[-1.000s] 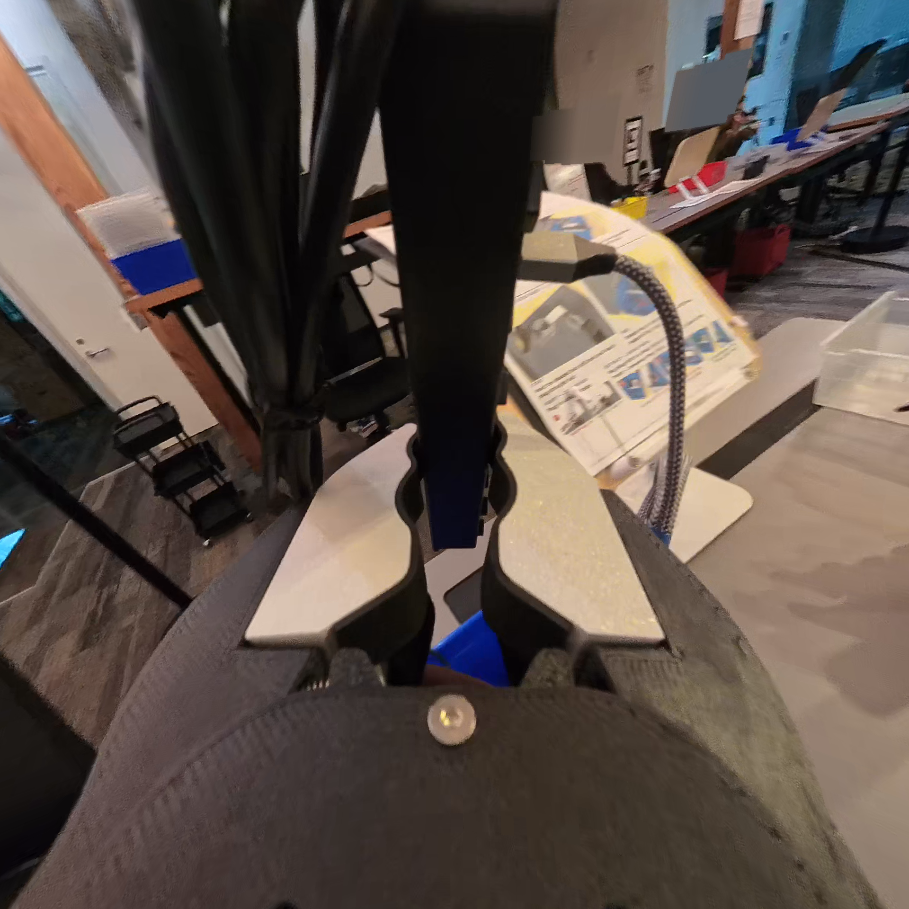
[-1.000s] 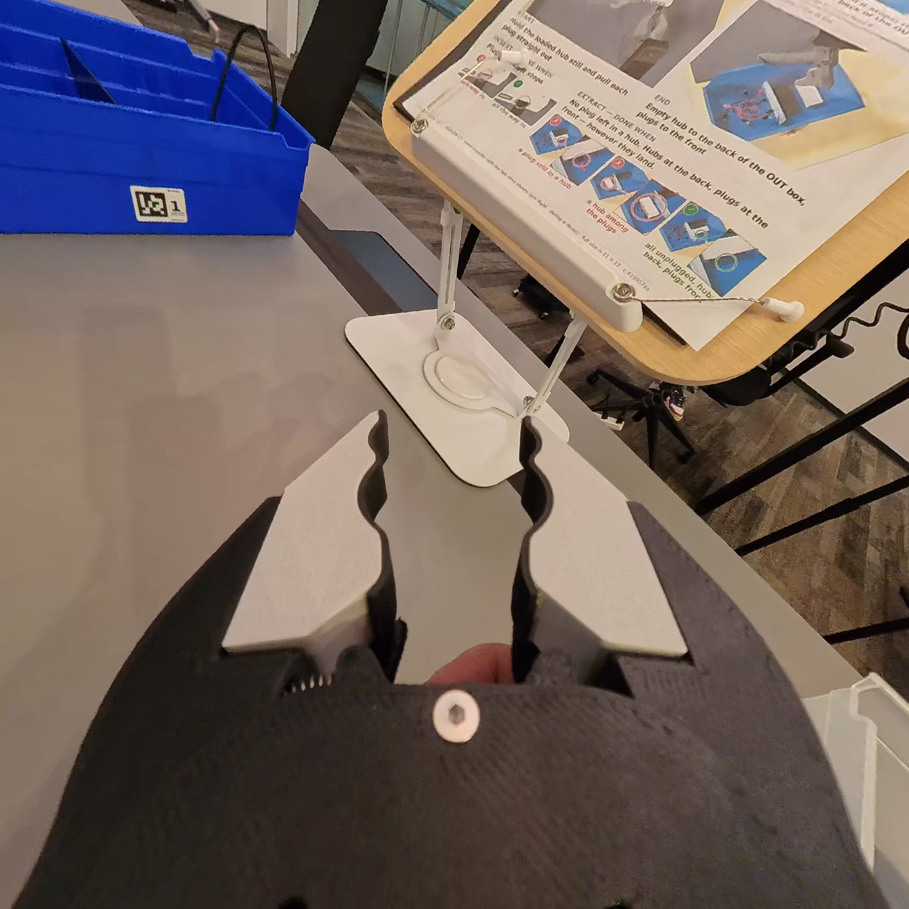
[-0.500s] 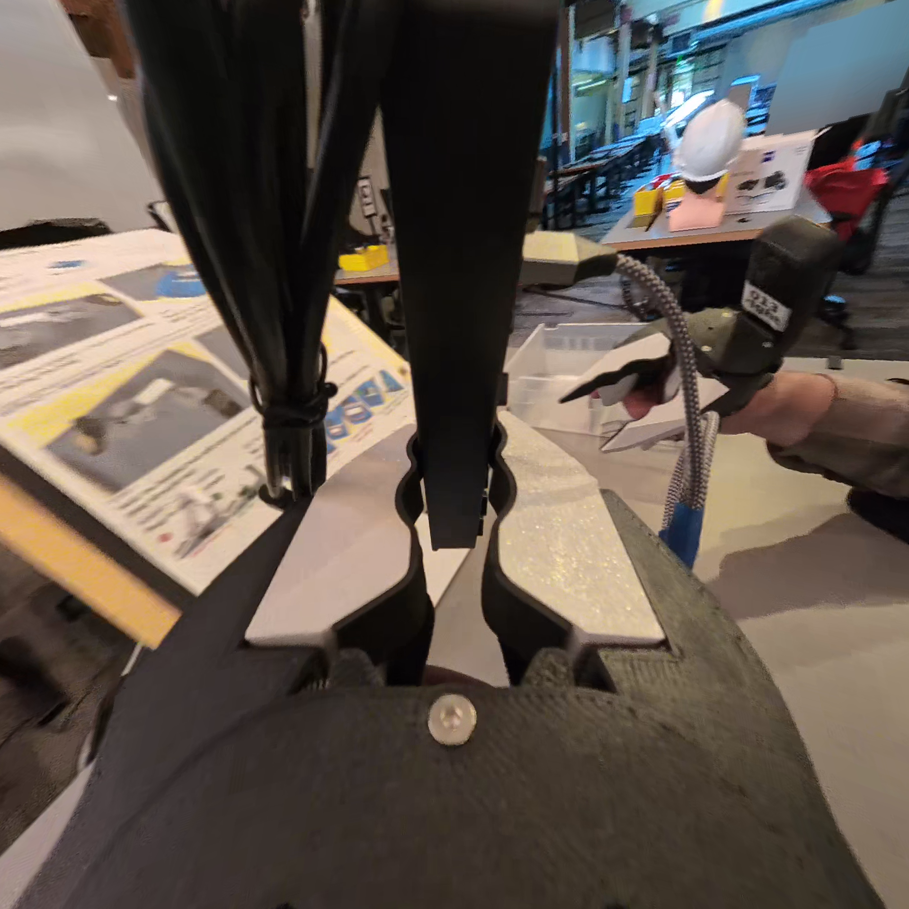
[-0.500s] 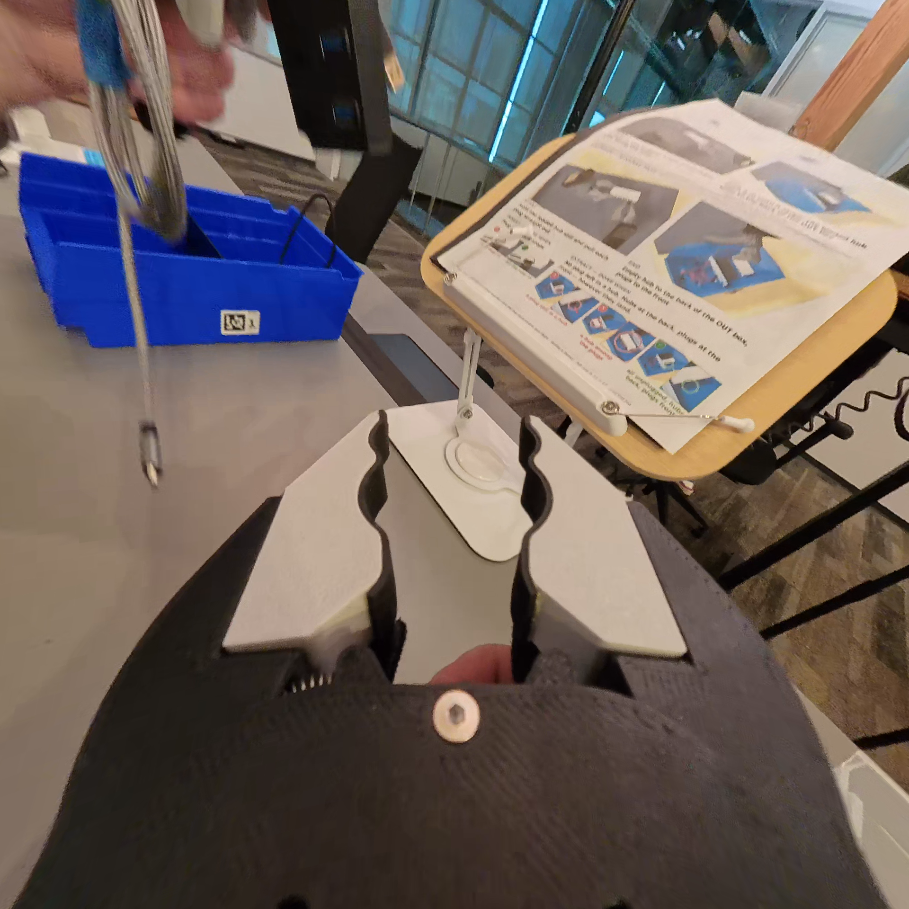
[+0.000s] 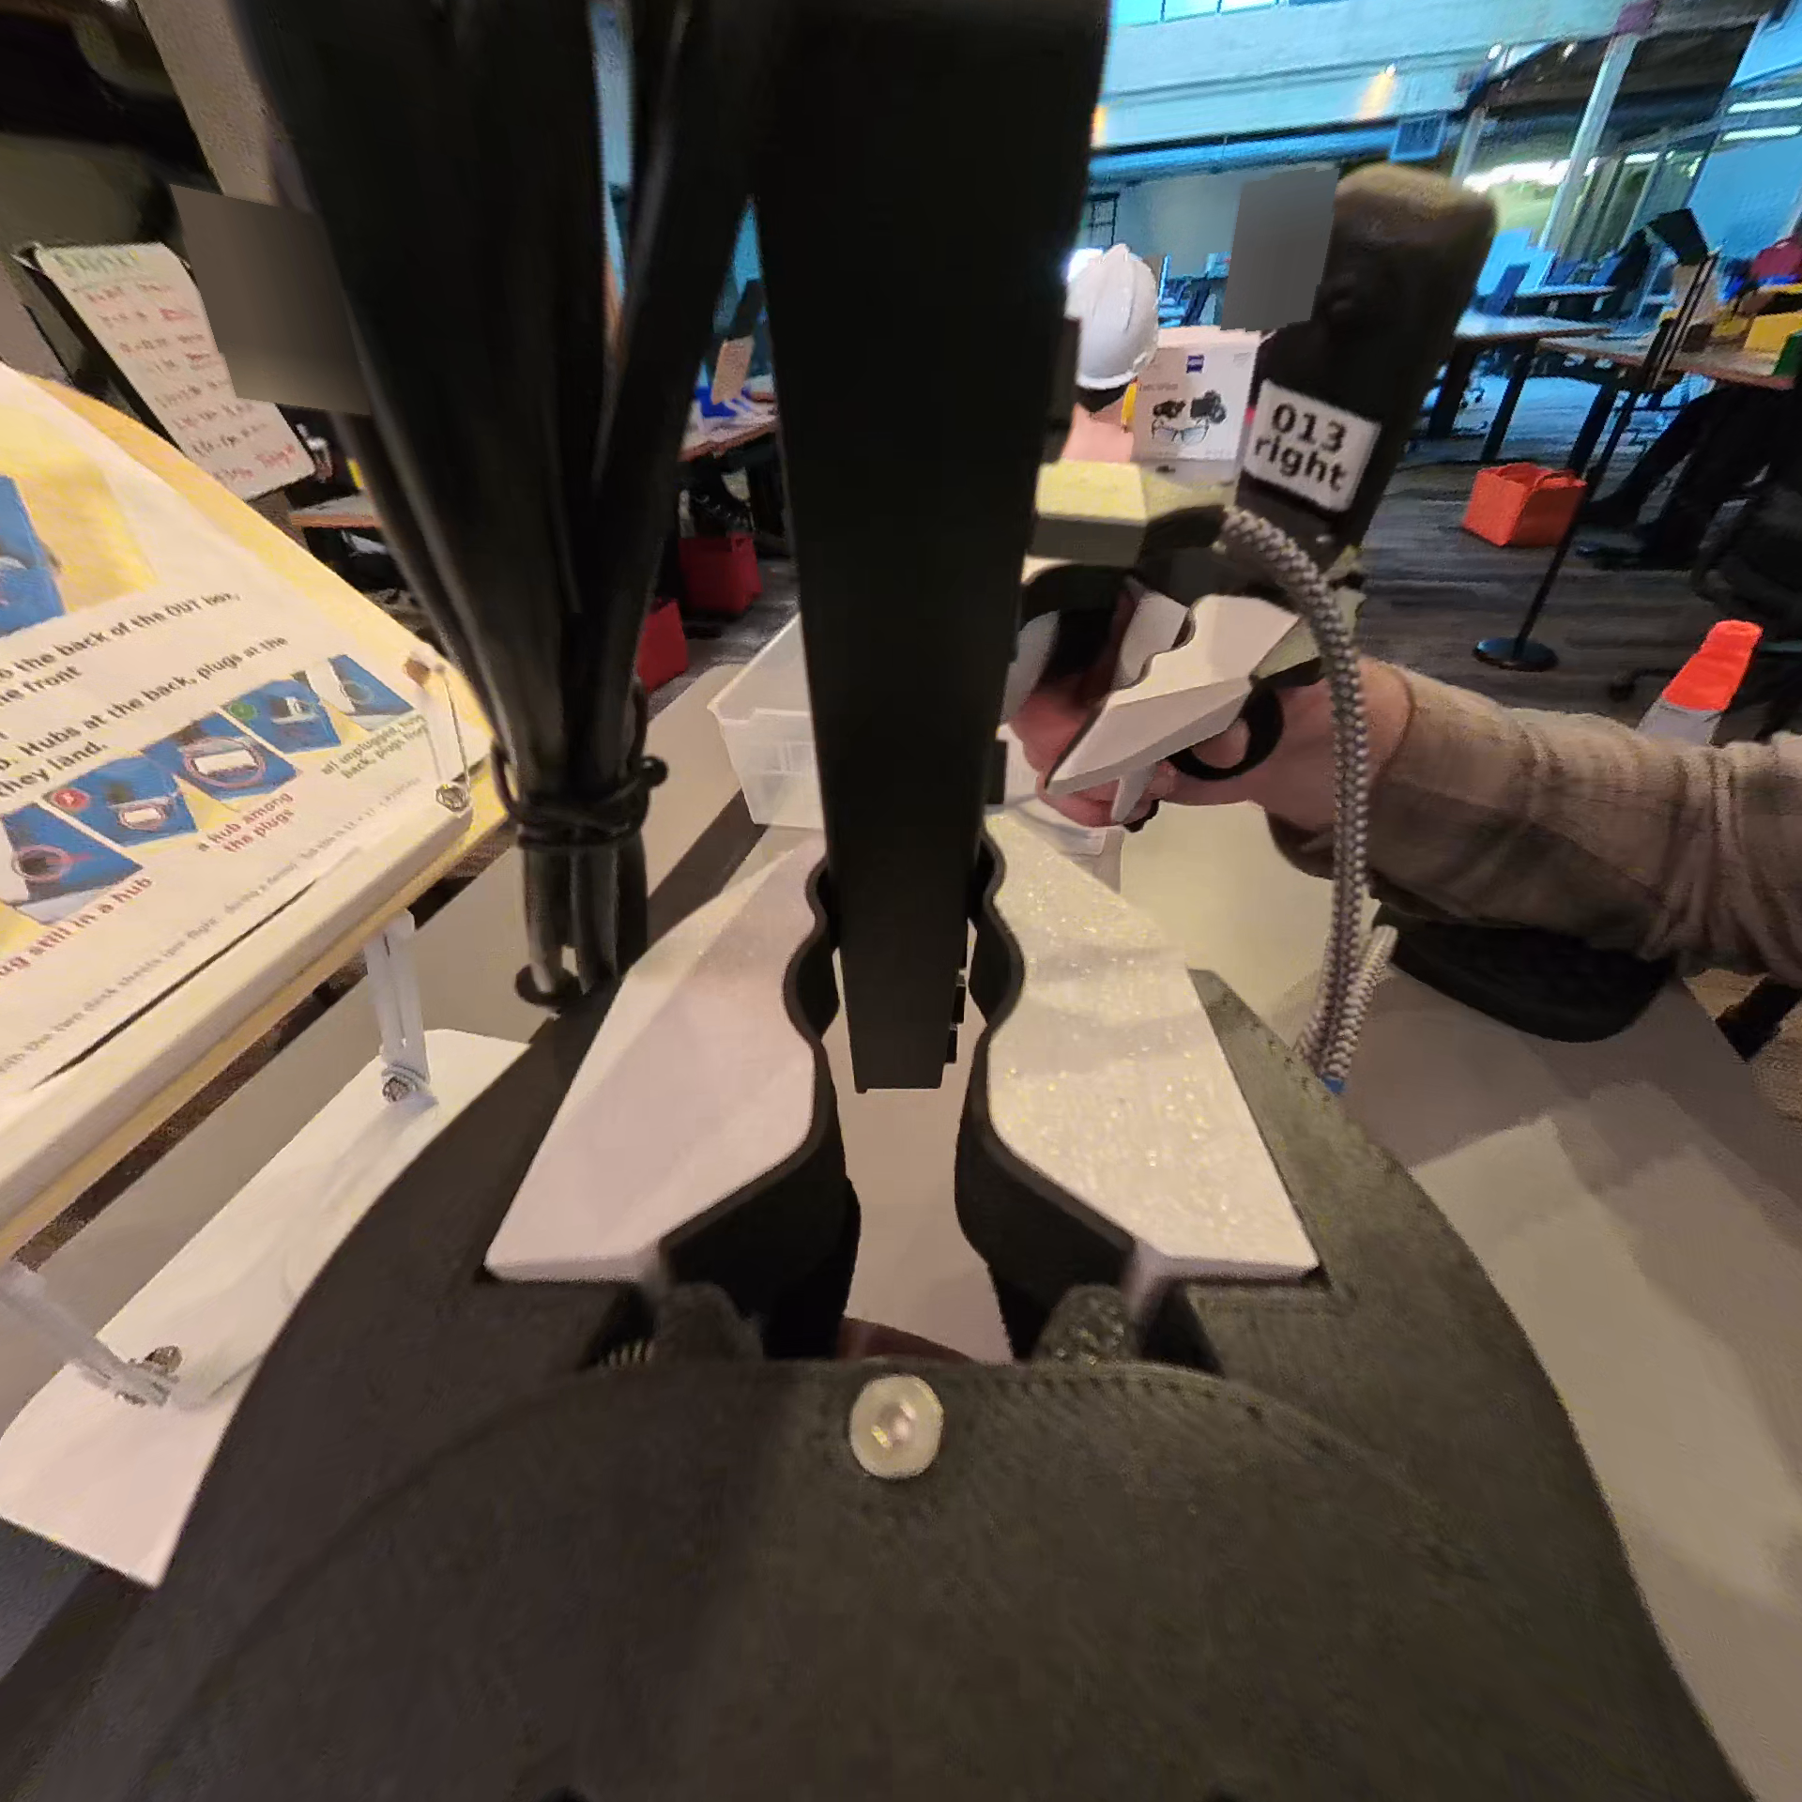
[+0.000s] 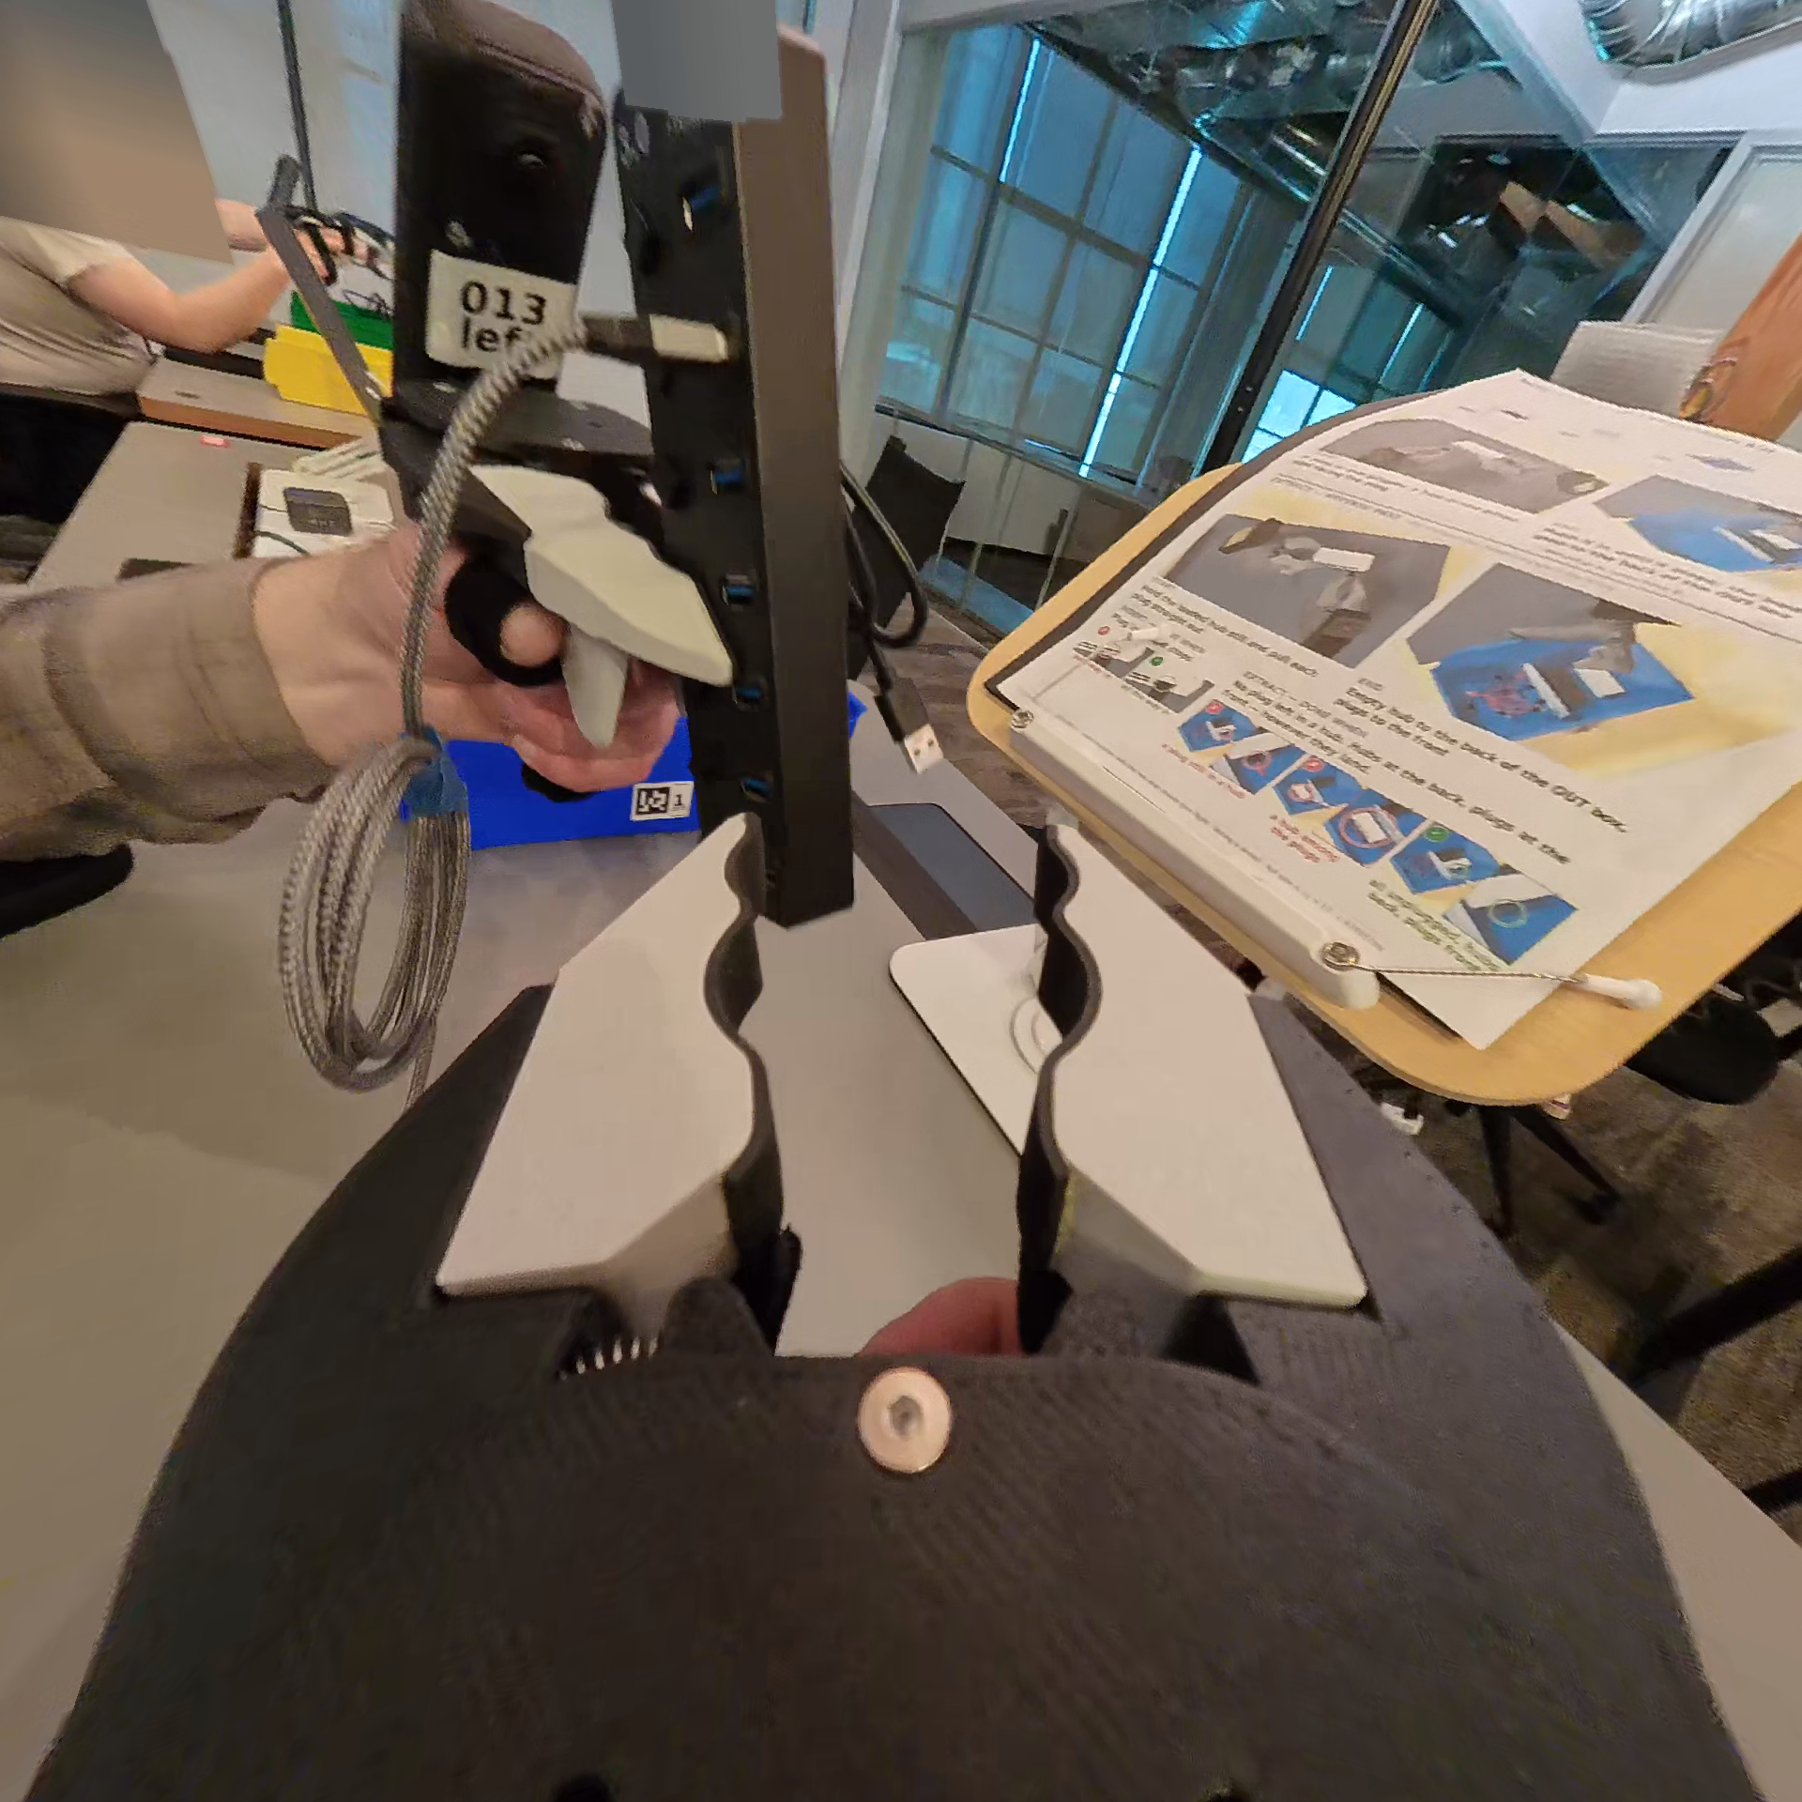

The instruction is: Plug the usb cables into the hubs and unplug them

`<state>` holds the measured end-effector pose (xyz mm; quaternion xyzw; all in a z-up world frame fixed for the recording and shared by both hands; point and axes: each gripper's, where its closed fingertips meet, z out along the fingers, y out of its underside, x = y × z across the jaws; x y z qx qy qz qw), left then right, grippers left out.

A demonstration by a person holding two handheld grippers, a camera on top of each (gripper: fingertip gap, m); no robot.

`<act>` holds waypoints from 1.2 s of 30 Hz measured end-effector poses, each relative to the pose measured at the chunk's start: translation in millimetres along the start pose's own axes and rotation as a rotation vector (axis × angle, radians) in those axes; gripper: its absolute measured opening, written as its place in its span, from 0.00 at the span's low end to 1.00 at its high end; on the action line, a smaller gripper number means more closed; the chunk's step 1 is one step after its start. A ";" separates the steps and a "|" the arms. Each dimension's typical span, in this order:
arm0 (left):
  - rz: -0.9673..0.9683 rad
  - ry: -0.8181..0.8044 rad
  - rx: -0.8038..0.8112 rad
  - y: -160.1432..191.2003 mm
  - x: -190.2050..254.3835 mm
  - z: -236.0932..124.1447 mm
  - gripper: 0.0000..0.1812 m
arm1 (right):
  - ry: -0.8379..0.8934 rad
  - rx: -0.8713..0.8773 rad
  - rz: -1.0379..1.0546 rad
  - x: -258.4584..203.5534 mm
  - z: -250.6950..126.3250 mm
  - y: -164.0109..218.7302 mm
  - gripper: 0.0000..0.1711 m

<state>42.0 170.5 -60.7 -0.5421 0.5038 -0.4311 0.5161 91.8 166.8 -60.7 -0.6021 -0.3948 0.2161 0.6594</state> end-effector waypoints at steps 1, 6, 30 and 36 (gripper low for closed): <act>-0.002 0.002 -0.006 2.7 0.8 2.5 0.13 | -0.007 0.001 0.003 -2.4 1.4 0.2 0.31; 0.001 -0.087 -0.045 14.8 -1.5 18.7 0.13 | 0.058 0.001 -0.024 -1.6 7.0 0.4 0.31; 0.069 -0.423 -0.201 58.9 -0.6 57.7 0.13 | 0.196 -0.009 0.113 -5.6 29.2 25.7 0.36; 0.069 -0.443 -0.193 60.5 1.2 61.3 0.13 | 0.161 0.007 0.125 -5.0 26.0 25.9 0.30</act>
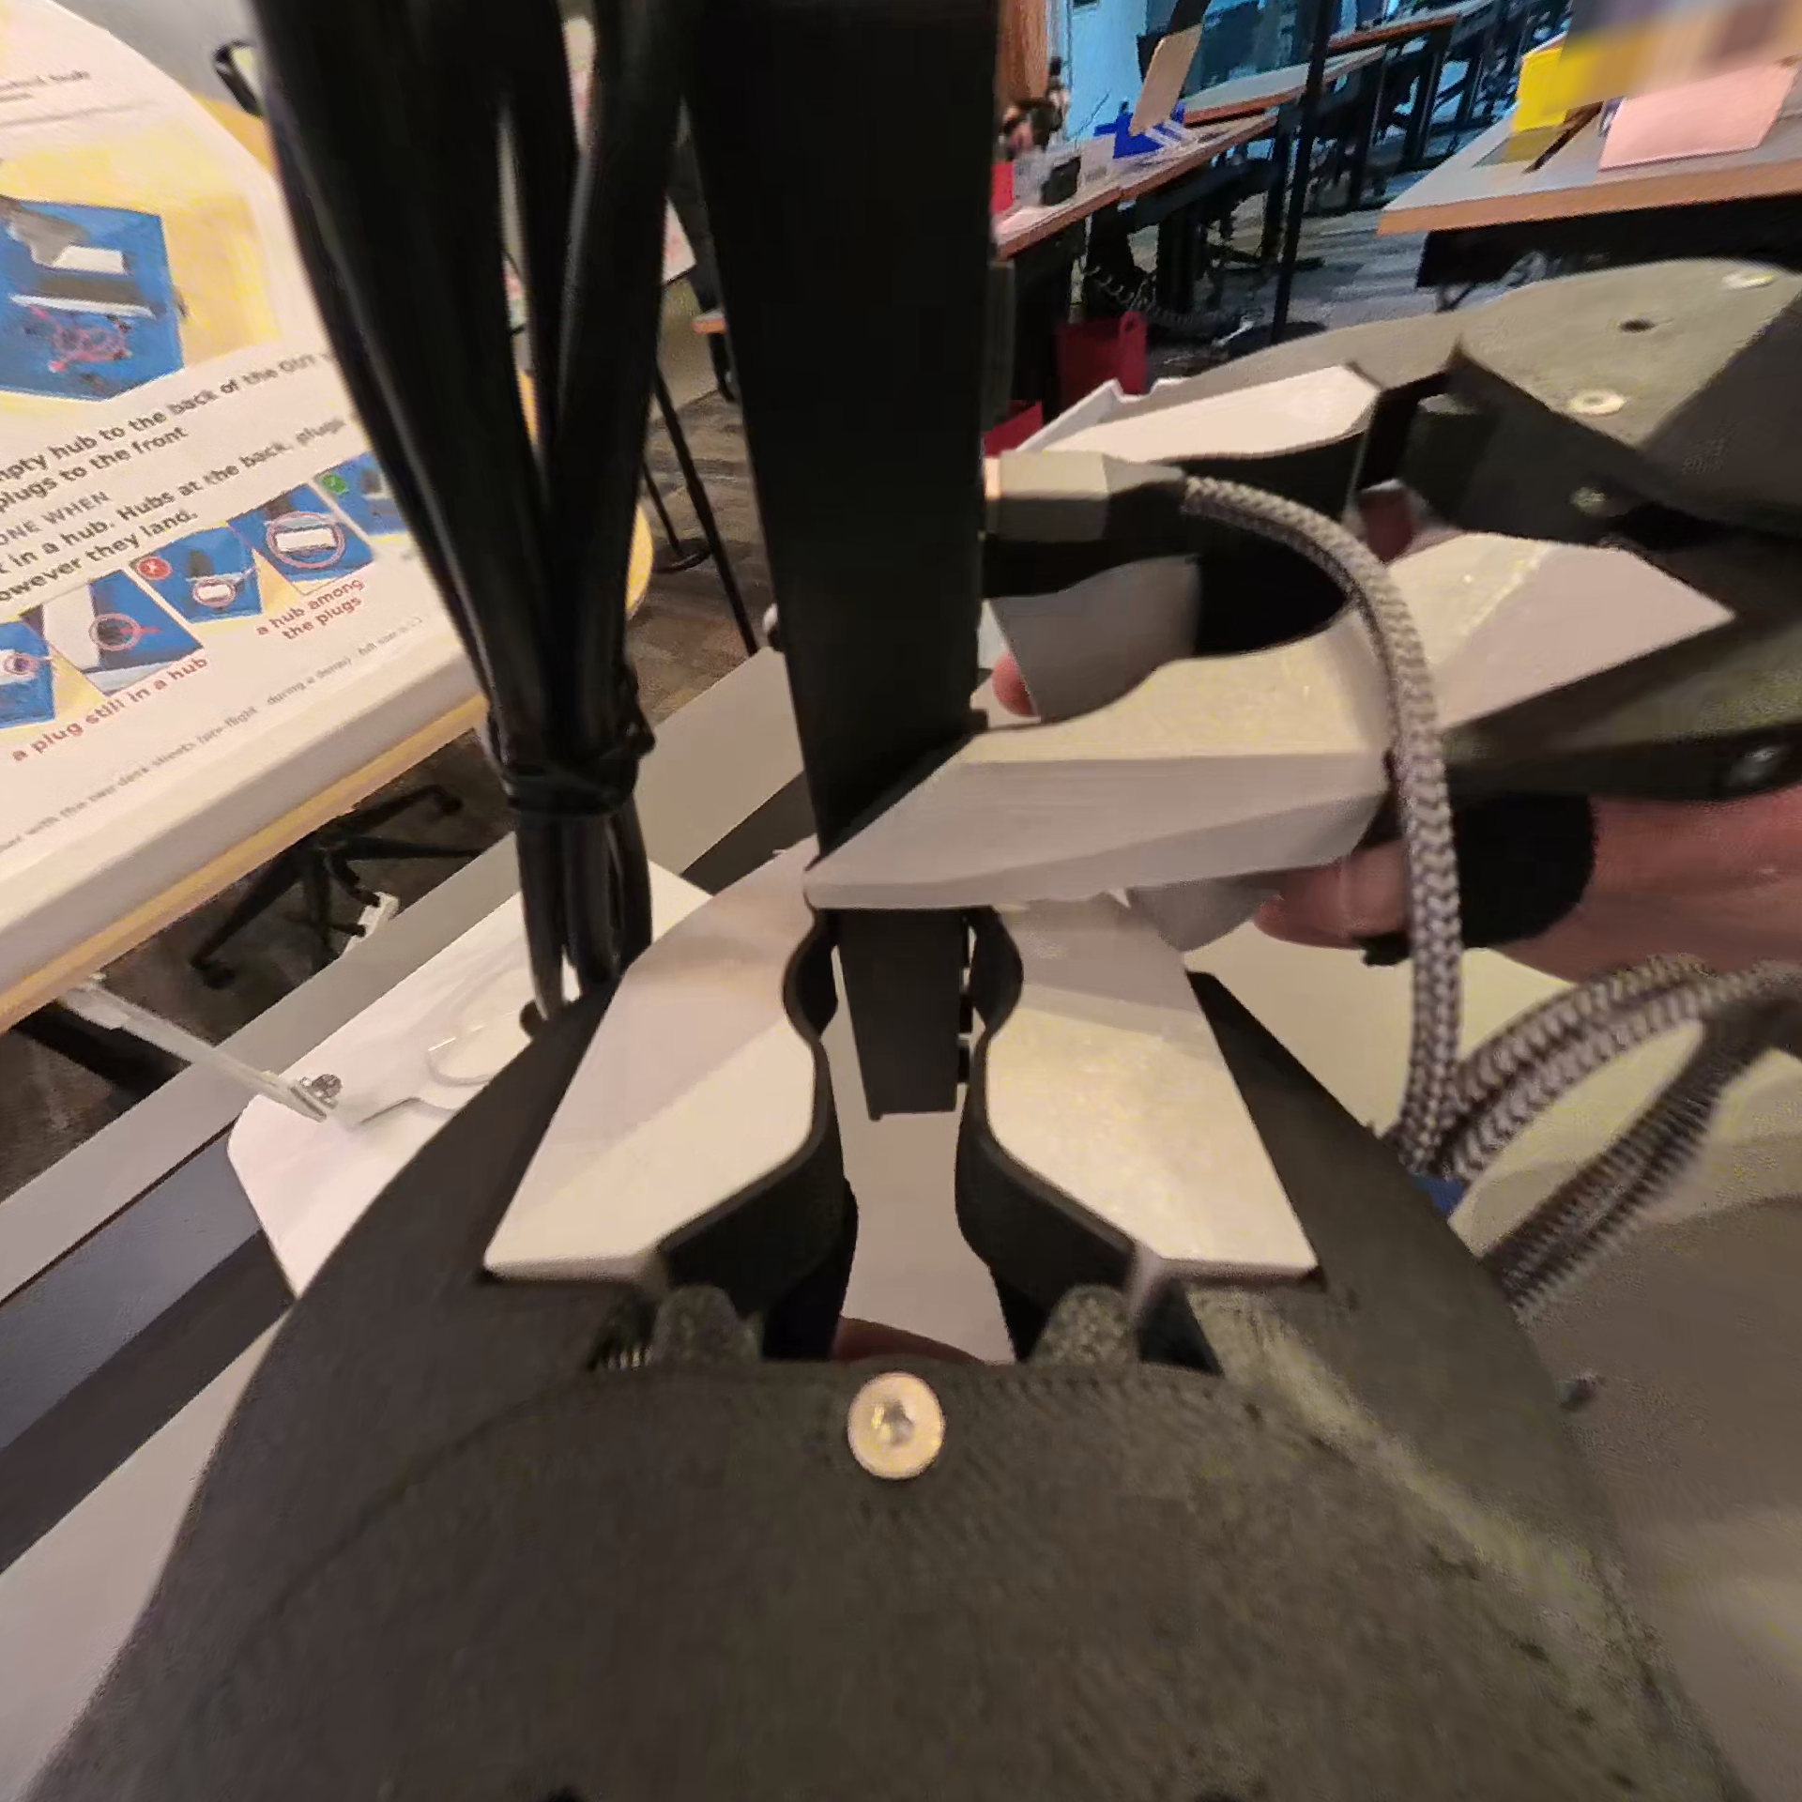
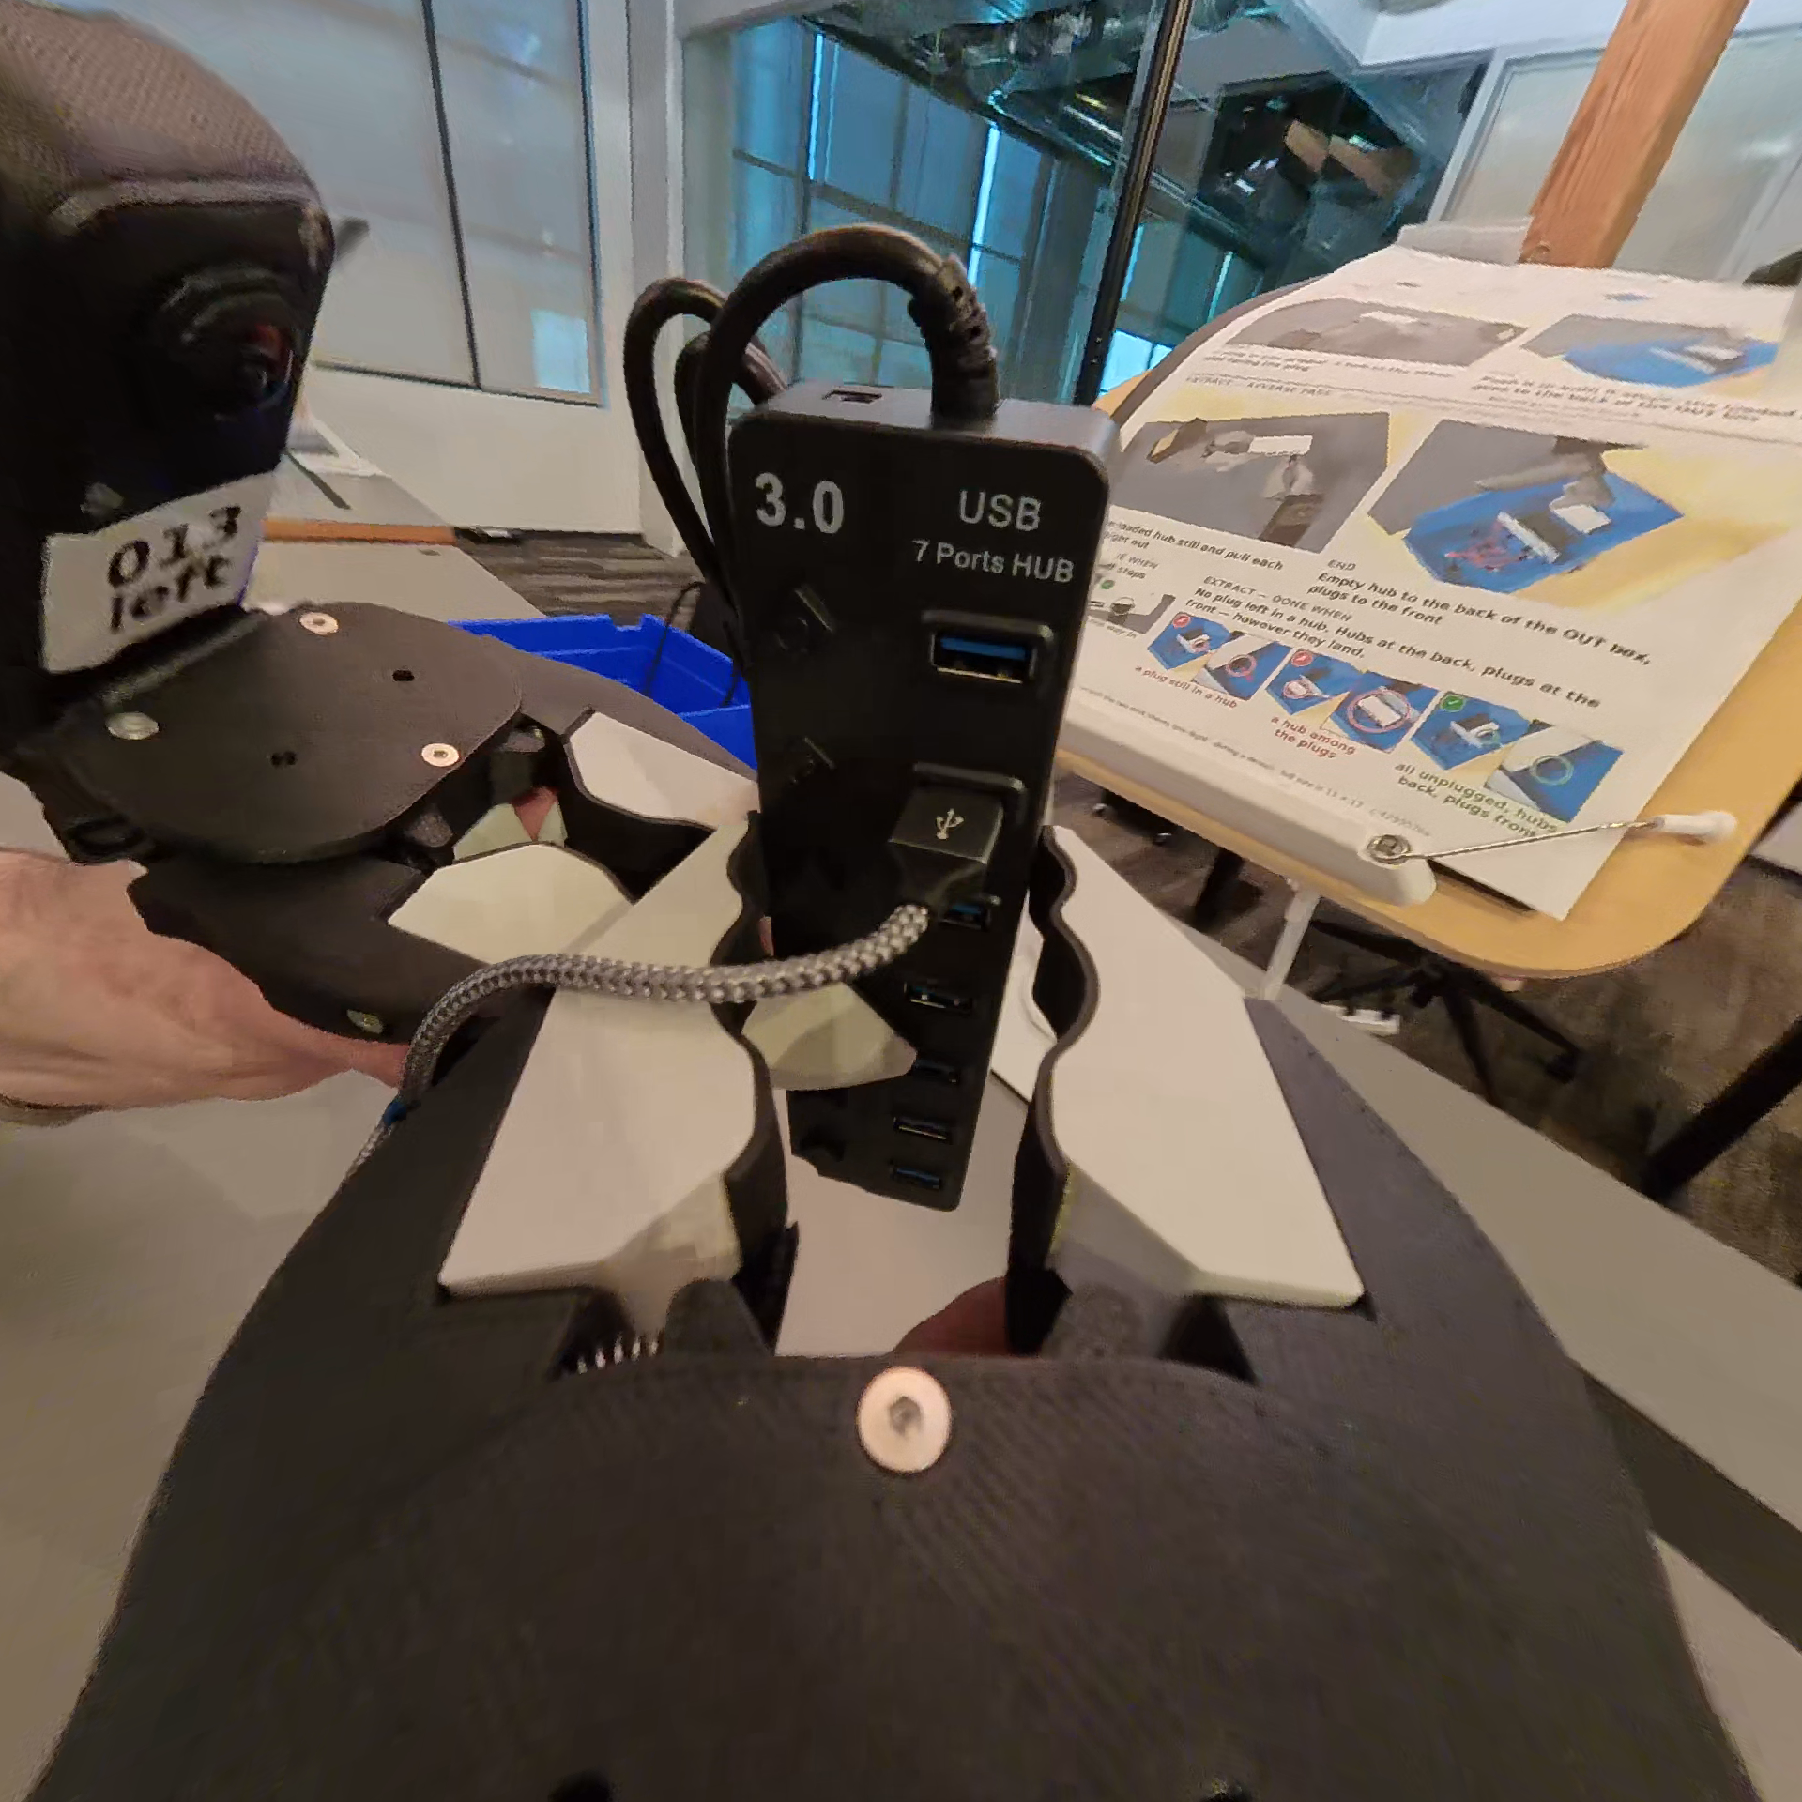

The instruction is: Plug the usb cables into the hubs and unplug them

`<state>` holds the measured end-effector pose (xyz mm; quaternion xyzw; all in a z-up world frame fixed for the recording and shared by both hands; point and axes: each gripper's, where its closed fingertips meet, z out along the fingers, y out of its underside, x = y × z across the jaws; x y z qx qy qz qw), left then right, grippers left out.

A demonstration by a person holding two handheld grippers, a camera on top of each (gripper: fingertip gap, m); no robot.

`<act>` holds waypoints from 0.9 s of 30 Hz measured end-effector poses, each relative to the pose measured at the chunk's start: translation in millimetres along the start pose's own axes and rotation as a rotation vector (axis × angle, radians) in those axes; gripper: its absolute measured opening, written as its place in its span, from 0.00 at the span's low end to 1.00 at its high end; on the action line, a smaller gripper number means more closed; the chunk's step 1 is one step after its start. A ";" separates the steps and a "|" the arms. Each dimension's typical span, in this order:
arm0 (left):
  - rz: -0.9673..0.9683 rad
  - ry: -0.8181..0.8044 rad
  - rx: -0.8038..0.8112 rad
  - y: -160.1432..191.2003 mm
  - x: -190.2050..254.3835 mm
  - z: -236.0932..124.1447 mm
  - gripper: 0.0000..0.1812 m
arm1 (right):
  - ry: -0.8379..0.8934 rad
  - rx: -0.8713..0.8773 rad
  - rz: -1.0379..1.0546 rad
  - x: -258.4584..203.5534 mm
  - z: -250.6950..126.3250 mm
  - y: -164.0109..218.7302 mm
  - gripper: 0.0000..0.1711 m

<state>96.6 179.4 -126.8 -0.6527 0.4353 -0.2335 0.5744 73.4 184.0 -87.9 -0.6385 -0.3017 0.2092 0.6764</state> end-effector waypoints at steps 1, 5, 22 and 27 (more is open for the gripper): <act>-0.002 0.008 0.010 -1.2 1.3 0.0 0.13 | -0.019 0.004 0.011 0.2 -0.8 -0.8 0.30; 0.000 0.083 0.008 -1.8 7.9 -0.5 0.14 | -0.097 0.005 0.040 -1.4 -3.4 -1.7 0.30; 0.376 0.426 -0.023 -25.4 23.9 -70.6 0.26 | -0.336 -0.078 0.080 -1.8 -15.5 15.4 0.30; 0.444 0.346 0.006 -48.7 8.9 -93.5 0.41 | -0.400 -0.168 -0.021 -17.4 -15.1 33.8 0.30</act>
